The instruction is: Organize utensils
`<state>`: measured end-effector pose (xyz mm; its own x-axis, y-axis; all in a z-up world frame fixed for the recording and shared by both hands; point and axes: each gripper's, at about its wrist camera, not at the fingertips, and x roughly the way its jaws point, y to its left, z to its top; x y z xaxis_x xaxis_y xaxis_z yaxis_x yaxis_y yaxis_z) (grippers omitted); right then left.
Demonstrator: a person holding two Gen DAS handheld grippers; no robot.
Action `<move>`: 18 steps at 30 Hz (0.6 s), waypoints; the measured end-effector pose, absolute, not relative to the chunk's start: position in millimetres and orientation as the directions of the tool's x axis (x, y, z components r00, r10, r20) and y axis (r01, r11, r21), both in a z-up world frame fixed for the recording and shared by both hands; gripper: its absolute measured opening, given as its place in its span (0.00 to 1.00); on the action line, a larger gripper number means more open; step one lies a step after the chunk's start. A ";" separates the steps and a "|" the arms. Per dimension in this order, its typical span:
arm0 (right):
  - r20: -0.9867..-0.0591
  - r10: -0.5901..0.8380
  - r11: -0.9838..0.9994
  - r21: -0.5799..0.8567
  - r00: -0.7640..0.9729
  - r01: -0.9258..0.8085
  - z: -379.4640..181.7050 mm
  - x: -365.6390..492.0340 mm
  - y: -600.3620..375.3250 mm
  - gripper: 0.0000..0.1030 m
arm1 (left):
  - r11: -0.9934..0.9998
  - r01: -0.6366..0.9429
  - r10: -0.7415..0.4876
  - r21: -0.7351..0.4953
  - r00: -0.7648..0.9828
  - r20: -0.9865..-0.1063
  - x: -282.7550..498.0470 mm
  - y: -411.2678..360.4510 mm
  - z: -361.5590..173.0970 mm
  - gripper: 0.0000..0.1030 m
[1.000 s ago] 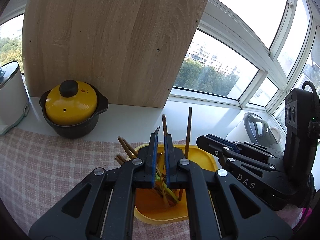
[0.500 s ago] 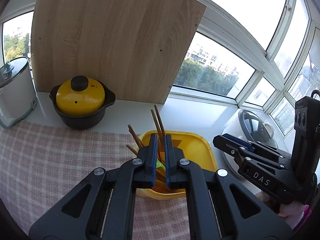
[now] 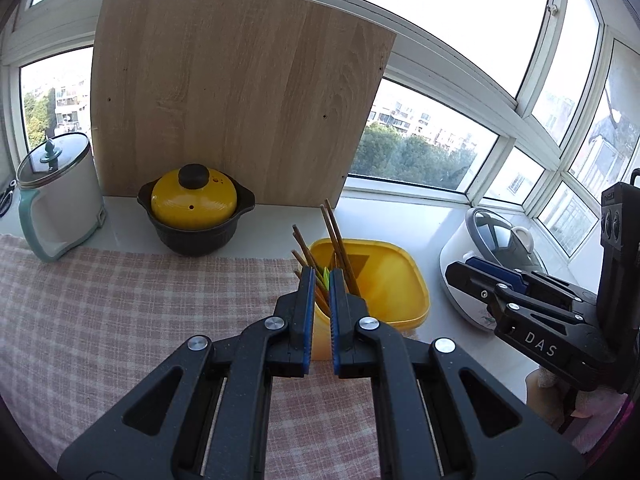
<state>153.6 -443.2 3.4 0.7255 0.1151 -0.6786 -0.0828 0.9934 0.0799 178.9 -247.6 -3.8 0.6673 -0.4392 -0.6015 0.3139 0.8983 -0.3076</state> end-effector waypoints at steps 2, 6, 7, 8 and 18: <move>-0.669 0.098 0.995 0.061 0.737 -0.077 9.4 143.5 -437.6 0.34 | 0.898 0.324 -0.441 -0.298 0.672 -0.595 167.7 -241.3 1.4 0.09; -0.644 0.079 0.997 0.047 0.761 -0.064 21.3 123.7 -429.5 0.55 | 0.904 0.334 -0.426 -0.265 0.688 -0.587 145.4 -229.7 11.6 0.43; -0.635 0.071 0.997 0.043 0.770 -0.057 25.4 117.8 -427.6 0.58 | 0.905 0.337 -0.424 -0.258 0.692 -0.584 140.5 -227.0 13.9 0.47; -0.627 0.065 0.998 0.038 0.777 -0.052 28.4 113.4 -426.1 0.64 | 0.906 0.340 -0.422 -0.252 0.695 -0.582 136.6 -224.8 16.0 0.53; -0.574 0.020 1.000 0.003 0.819 -0.022 48.8 81.6 -410.1 0.88 | 0.915 0.361 -0.396 -0.179 0.722 -0.567 100.9 -211.5 34.3 0.82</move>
